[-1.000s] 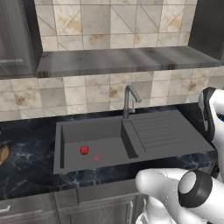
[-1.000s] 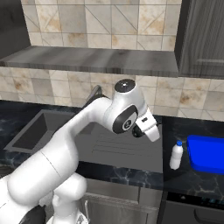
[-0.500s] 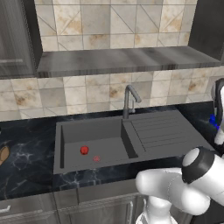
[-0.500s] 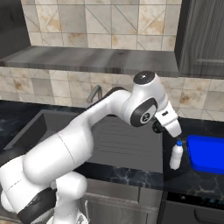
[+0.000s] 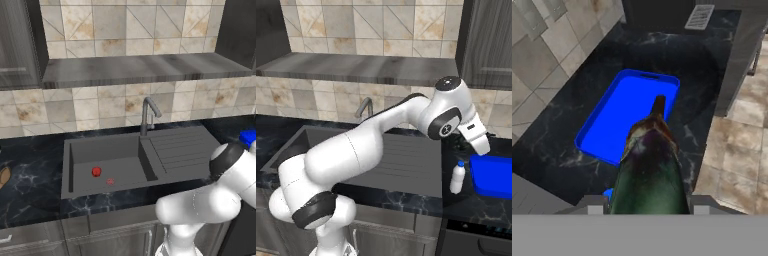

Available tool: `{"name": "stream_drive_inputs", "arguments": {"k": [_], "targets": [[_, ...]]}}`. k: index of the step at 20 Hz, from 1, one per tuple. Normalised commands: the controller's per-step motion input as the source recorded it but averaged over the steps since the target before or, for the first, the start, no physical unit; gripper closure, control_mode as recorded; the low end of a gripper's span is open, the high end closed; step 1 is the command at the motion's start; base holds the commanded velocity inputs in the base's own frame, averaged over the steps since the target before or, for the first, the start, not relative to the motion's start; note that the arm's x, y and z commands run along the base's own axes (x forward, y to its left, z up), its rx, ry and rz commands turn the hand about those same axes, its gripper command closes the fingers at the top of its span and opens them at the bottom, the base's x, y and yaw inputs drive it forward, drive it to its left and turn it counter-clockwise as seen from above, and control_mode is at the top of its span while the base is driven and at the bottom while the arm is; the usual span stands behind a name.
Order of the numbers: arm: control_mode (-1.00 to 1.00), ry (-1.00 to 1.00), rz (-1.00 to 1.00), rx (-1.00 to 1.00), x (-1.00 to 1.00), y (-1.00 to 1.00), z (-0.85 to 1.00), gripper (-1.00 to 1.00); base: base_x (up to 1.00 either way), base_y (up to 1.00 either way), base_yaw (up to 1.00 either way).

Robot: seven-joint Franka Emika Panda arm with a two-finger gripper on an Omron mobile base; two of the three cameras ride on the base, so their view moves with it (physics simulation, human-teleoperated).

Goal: Pick up all produce items and place them in the sink. Turn on the sink faucet to wash them. Then turn the sink off and put them in the tray.

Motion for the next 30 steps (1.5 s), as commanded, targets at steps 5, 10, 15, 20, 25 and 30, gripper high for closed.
{"name": "stream_drive_inputs", "arguments": {"k": [5,10,15,20,25,30], "targets": [[-1.0,0.0,-0.07,0.0,0.04,-0.61,-0.07,1.0,0.0,0.0,0.0],[-1.0,0.0,-0.08,0.01,0.0,-0.26,-0.23,1.0,0.0,0.0,0.0],[-1.0,0.0,-0.11,0.0,0.12,-0.02,-0.16,1.0,0.0,0.0,0.0],[-1.0,0.01,-0.1,0.0,0.21,-0.01,-0.26,1.0,0.0,0.0,0.0],[-1.0,0.0,-0.09,0.04,0.11,-0.04,-0.3,1.0,0.0,0.0,0.0],[-1.0,0.0,-0.07,0.06,0.05,-0.16,-0.21,1.0,0.0,0.0,0.0]]}}
